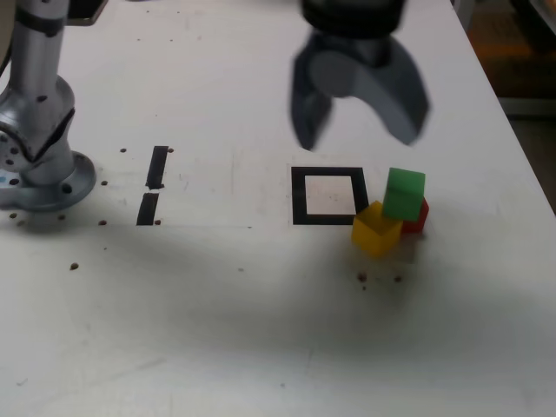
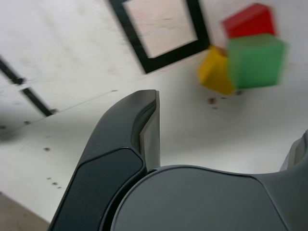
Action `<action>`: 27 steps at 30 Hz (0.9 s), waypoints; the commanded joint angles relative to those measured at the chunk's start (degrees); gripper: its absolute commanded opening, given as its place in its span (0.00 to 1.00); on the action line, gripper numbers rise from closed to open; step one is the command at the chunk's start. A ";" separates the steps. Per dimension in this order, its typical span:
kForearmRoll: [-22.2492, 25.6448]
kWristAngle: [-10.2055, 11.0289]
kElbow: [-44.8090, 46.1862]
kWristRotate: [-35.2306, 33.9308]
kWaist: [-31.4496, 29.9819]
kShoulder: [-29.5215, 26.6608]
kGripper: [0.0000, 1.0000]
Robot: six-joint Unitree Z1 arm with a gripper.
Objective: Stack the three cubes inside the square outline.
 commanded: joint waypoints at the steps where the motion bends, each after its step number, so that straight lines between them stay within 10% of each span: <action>1: -0.26 -0.42 -11.26 -0.20 -0.32 1.50 1.00; 27: -4.19 -0.91 -6.35 -1.69 0.06 9.55 0.99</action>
